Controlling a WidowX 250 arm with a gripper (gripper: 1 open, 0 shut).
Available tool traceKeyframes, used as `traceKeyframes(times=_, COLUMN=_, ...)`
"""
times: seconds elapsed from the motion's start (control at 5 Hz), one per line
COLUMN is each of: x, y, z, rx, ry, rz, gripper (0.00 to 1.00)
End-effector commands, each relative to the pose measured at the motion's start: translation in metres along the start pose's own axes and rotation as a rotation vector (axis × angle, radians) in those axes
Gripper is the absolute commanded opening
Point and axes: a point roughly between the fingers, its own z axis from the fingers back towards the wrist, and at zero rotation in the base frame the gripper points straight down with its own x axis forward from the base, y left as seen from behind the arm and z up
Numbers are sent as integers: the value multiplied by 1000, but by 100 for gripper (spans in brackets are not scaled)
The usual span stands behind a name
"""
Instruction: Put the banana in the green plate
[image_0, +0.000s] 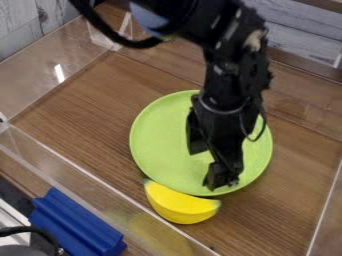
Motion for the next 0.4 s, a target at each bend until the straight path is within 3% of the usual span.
traceKeyframes(times=0.0, x=4, y=-2, z=-8, rx=6, ry=-34, rz=-26, gripper=100)
traceKeyframes(times=0.2, x=5, y=-4, z=-20, rx=4, ry=-40, rz=-31, gripper=100)
